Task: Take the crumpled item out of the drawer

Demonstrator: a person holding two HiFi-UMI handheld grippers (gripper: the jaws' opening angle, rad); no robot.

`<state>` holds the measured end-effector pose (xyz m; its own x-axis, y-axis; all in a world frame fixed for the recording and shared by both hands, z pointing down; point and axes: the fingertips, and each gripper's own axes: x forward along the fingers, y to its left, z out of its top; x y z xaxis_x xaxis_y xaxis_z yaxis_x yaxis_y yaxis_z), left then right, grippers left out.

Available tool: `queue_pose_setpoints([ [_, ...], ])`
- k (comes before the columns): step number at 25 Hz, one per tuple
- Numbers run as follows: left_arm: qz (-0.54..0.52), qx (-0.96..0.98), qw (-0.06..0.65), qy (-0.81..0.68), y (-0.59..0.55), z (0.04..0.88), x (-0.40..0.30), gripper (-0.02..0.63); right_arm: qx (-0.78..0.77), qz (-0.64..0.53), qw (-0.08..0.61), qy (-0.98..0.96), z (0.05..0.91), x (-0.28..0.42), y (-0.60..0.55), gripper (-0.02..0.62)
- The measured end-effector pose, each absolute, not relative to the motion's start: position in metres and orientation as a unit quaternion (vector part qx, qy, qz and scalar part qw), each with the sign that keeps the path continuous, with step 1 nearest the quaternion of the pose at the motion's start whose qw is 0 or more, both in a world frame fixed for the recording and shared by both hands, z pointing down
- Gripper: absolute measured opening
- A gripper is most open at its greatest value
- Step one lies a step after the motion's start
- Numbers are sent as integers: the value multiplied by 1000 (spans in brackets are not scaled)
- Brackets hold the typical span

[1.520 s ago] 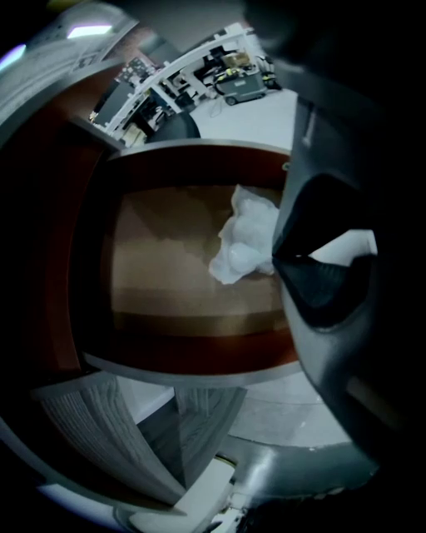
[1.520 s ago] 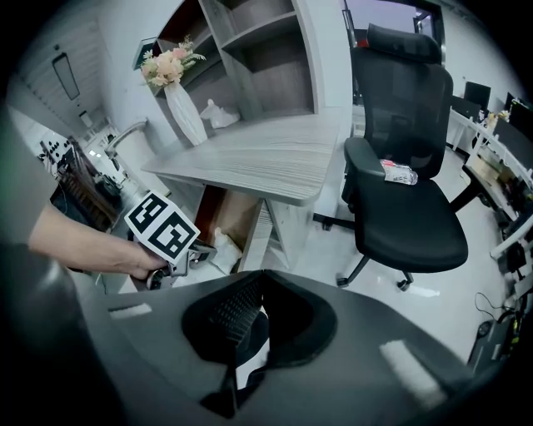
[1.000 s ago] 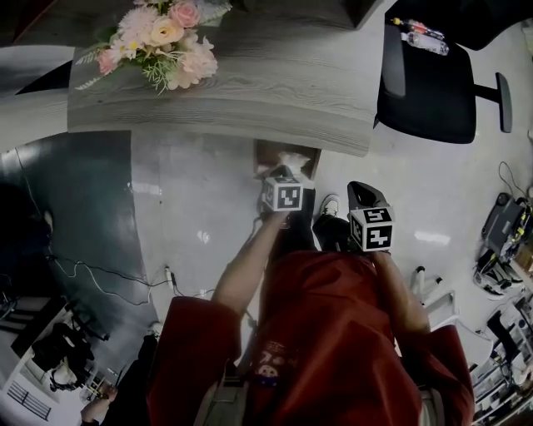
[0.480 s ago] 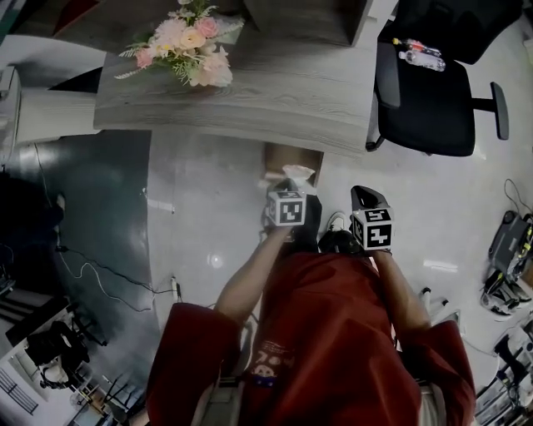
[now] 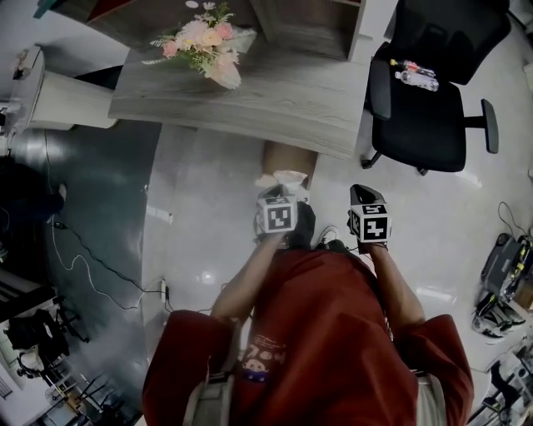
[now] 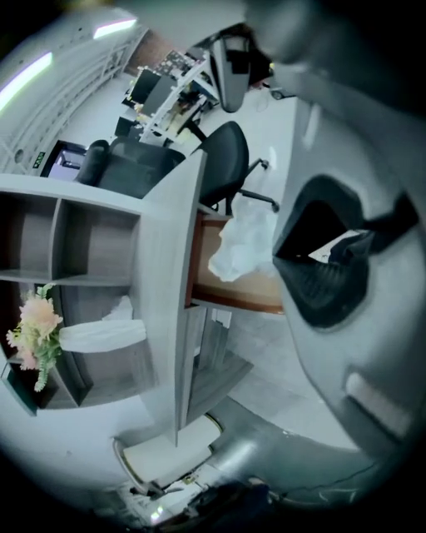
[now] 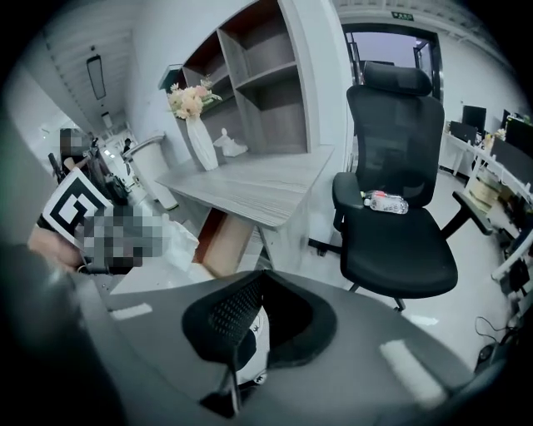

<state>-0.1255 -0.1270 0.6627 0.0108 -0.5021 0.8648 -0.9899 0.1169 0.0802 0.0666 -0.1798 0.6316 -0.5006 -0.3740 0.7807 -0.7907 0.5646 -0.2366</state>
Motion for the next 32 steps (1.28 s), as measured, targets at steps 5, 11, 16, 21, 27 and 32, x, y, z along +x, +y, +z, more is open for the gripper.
queue_pose_setpoints([
  [5, 272, 589, 396, -650, -116, 636, -114, -3, 363, 296, 341, -815, 620, 80, -176, 2],
  [11, 242, 597, 382, -663, -105, 609, -105, -2, 365, 289, 329, -822, 606, 85, -169, 2],
  [16, 228, 602, 365, -672, -98, 586, -104, -3, 367, 286, 317, -827, 592, 92, -165, 2],
  [21, 221, 605, 353, -679, -92, 572, -105, -3, 372, 285, 312, -827, 584, 96, -164, 2],
  [27, 206, 622, 313, -688, -99, 548, -104, -3, 378, 286, 301, -827, 582, 96, -166, 2],
  [32, 185, 636, 287, -692, -102, 534, -103, -3, 377, 284, 296, -830, 580, 95, -165, 2],
])
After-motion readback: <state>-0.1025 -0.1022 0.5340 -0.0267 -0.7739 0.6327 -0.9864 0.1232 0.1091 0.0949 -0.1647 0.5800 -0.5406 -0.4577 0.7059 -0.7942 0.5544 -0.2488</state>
